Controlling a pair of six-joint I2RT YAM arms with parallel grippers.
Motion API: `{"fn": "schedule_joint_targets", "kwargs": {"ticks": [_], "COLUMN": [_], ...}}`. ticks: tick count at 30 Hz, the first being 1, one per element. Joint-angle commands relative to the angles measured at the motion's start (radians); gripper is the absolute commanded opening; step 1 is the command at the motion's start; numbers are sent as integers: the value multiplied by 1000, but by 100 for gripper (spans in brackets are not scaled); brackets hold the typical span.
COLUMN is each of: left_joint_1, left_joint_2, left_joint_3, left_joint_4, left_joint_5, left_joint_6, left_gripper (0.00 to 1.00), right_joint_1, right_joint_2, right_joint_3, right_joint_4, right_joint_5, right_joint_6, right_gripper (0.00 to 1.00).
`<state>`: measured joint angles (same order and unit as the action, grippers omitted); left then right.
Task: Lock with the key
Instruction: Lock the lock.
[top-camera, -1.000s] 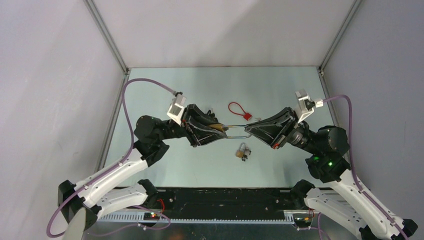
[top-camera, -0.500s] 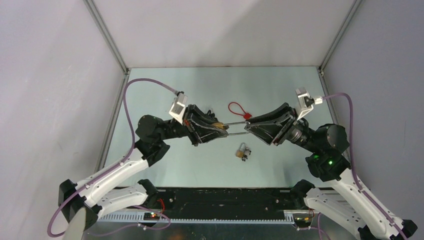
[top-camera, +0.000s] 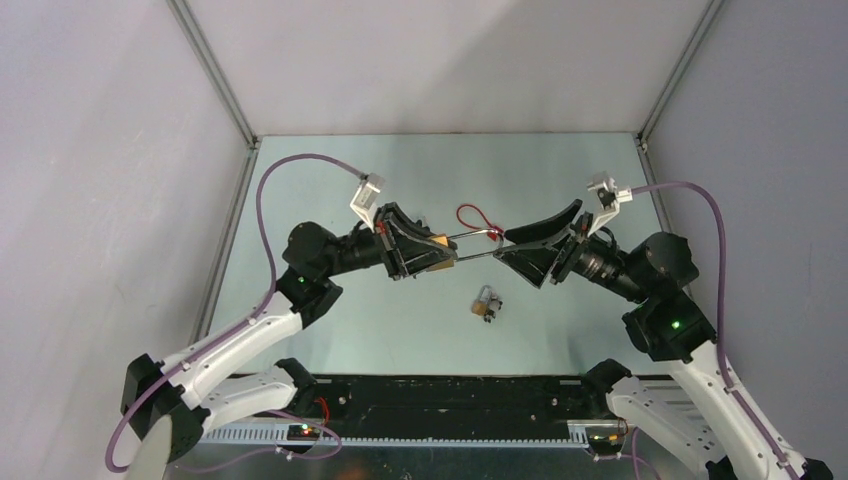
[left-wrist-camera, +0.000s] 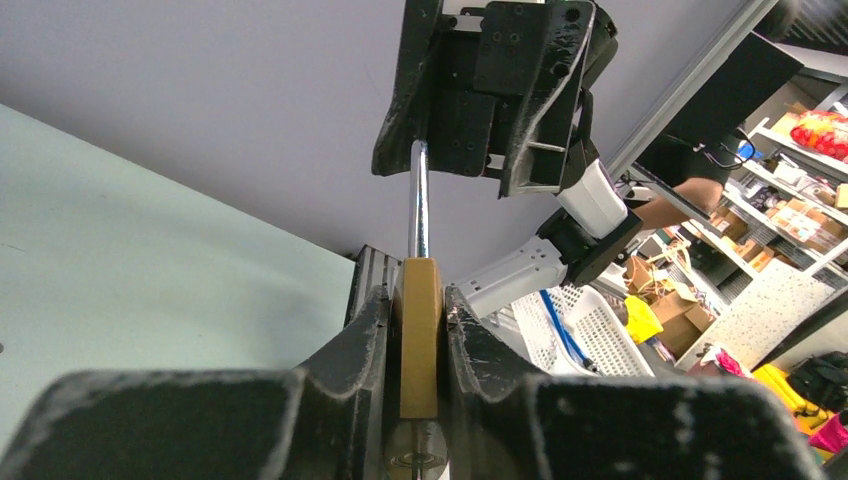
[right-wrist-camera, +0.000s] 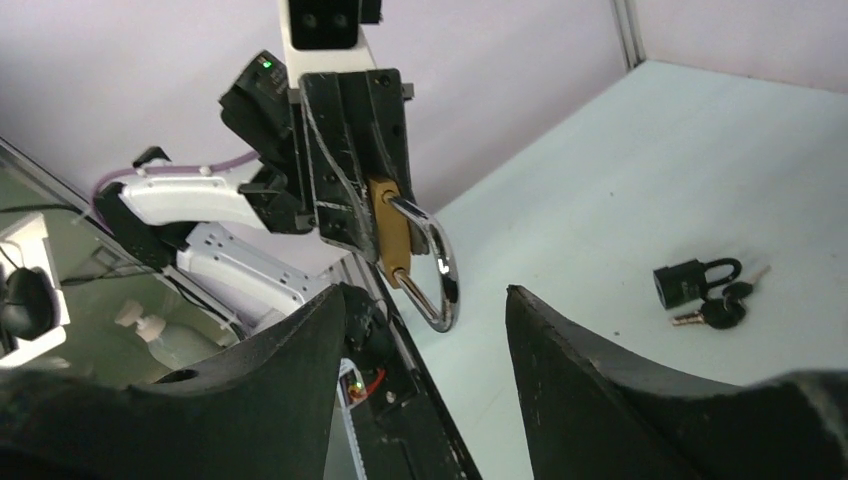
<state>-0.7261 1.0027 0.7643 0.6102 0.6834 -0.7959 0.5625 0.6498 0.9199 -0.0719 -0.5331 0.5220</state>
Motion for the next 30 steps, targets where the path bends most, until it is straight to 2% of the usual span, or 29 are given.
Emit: {"fn": "schedule_joint_targets", "kwargs": {"ticks": [1,5,10,14,17,18,20,24,30], "left_joint_1": [4,4,4,4,5,5,4,4,4], "left_joint_2": [-51,-64,-64,-60,-56,-56,-56,-54,-60], "left_joint_3": [0,-14,-23,-23,-9,-7,-3,-3,4], "left_joint_4": [75,67,54,40,16,-2,-29,-62,-74], "left_joint_5": [-9,0,13,20,40,42,43,43,57], "left_joint_6": [-64,-68,-88,-91,-80,-75,-58,-47,-41], "left_gripper": [0,0,0,0,0,0,0,0,0], "right_joint_1": [-7,-7,-7,-7,-8,-9,-10,-12,-12], "right_joint_2": [37,56,89,118,116,108,99,104,142], "right_joint_3": [78,79,83,82,84,83,85,89,89], "right_joint_4": [-134,-106,-87,-86,-91,-92,-89,-91,-79], "right_joint_5": [-31,-60,-91,-114,-104,-101,-106,-141,-254], "right_joint_6": [-92,-87,-70,-60,-78,-82,-88,-95,-80], "right_gripper": [63,57,39,31,36,42,48,48,9]}}
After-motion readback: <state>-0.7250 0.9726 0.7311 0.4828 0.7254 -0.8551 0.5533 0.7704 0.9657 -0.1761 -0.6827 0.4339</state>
